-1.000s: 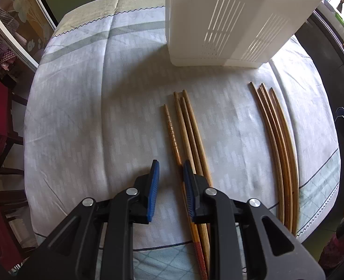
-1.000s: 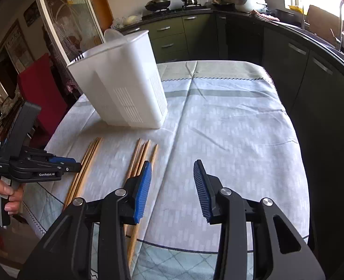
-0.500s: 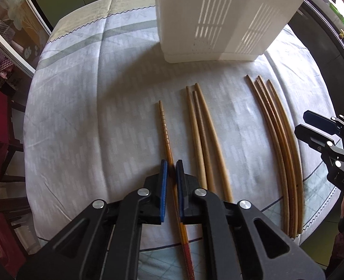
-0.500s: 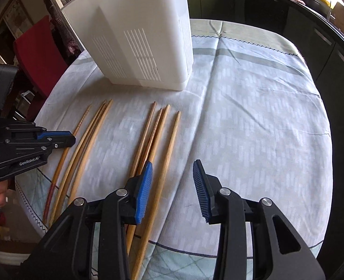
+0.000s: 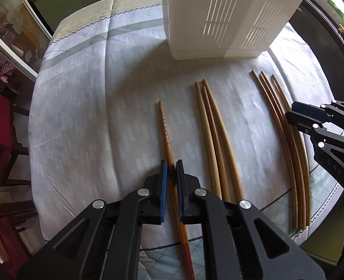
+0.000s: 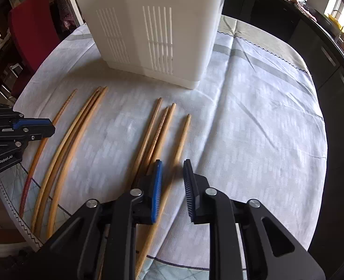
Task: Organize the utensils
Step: 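Lower both grippers to the wooden chopsticks and close on one each, then lift a chopstick in each gripper and drop them into the white caddy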
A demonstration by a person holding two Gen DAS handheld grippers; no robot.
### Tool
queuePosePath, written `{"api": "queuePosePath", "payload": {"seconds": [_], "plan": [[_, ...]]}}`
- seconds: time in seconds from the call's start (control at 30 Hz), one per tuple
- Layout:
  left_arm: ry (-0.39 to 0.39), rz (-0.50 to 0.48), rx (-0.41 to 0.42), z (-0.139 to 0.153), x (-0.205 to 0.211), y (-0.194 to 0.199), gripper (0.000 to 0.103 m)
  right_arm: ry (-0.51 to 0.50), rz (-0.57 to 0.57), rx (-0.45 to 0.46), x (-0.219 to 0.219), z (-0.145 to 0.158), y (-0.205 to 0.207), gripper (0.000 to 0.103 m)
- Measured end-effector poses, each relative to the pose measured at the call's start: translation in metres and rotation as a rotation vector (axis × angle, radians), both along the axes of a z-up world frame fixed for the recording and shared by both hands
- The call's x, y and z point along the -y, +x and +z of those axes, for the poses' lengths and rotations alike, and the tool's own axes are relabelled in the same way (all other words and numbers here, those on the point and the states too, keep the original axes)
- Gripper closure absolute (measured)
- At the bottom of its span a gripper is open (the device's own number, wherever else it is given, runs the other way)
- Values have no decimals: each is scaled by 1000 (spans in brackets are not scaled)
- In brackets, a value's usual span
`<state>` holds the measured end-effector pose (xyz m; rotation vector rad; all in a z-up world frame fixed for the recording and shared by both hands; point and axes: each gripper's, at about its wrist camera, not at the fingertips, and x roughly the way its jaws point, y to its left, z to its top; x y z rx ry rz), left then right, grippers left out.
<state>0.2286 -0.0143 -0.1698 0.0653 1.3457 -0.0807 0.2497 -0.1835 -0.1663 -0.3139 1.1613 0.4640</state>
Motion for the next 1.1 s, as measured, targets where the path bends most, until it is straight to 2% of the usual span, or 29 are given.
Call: {"api": "queuePosePath", "payload": {"seconds": [0.13,0.4,0.57,0.77,0.97,1.1], "plan": [[3,-6,0,1,4,0,95,-3,4,-4,-3,2,1,96],[-33,15,19,8,-8,2,96,144,-34,39,29,41,-3,96],[-40,4,68,33,-14,-3,96,234,-41,109,52,79,-18,96],[-50,-8,155,67,-17,-18,96,304,-36,202,74,119,-53,96],[-40,-27,254,99,-15,-41,96,318,-28,246,85,135,-74,96],[-48,-28,287,113,-15,-52,97,323,-23,256,88,139,-84,96]]}}
